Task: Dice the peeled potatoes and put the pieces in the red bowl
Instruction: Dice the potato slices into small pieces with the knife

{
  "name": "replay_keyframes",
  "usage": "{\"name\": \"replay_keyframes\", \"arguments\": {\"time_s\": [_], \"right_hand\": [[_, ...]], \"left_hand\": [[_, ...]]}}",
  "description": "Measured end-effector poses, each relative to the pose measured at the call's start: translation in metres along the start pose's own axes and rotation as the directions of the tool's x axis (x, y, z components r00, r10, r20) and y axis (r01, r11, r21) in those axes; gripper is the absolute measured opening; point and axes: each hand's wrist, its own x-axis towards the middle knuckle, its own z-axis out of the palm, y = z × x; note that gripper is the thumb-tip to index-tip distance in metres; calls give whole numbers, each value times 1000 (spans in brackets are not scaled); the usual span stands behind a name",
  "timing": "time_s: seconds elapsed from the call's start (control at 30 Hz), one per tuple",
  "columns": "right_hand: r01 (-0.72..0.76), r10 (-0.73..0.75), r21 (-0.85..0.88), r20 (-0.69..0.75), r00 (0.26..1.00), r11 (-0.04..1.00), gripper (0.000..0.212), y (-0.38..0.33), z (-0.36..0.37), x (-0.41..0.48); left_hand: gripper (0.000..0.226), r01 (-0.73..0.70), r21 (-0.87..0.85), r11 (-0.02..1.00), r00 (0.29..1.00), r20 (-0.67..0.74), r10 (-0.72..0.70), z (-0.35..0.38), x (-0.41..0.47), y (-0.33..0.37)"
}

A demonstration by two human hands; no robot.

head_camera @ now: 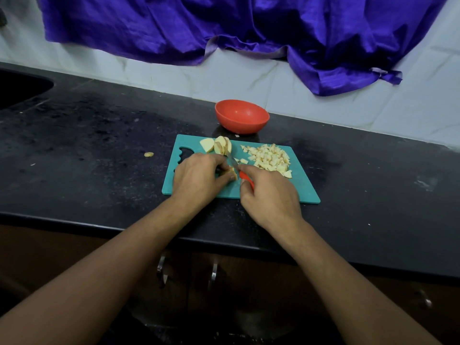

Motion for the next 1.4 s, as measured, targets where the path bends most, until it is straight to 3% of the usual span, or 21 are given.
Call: {"name": "replay_keyframes", "arguments": {"time_s": [0.67,1.13,1.2,1.33,1.4], "right_hand": [[103,-95,-147,58,994,984,48,-3,9,-5],[173,-154,-166,122,981,971,47,24,-5,-15],[131,-118,-94,136,984,987,45,28,-9,-15],[-37,24,246,56,998,969,42,37,-10,-14],[-50,48,269,15,999,962,41,35,-9,-12]], "left_hand": [[16,-13,-49,999,1000,6,14,-3,-1,0],[24,28,-47,999,999,19,-27,-2,0,0],[24,27,-59,998,999,27,-25,-2,0,-1],[23,5,-112,994,999,45,0,-4,-2,-4],[24,7,-130,991,998,60,1,-4,-2,-5]]}}
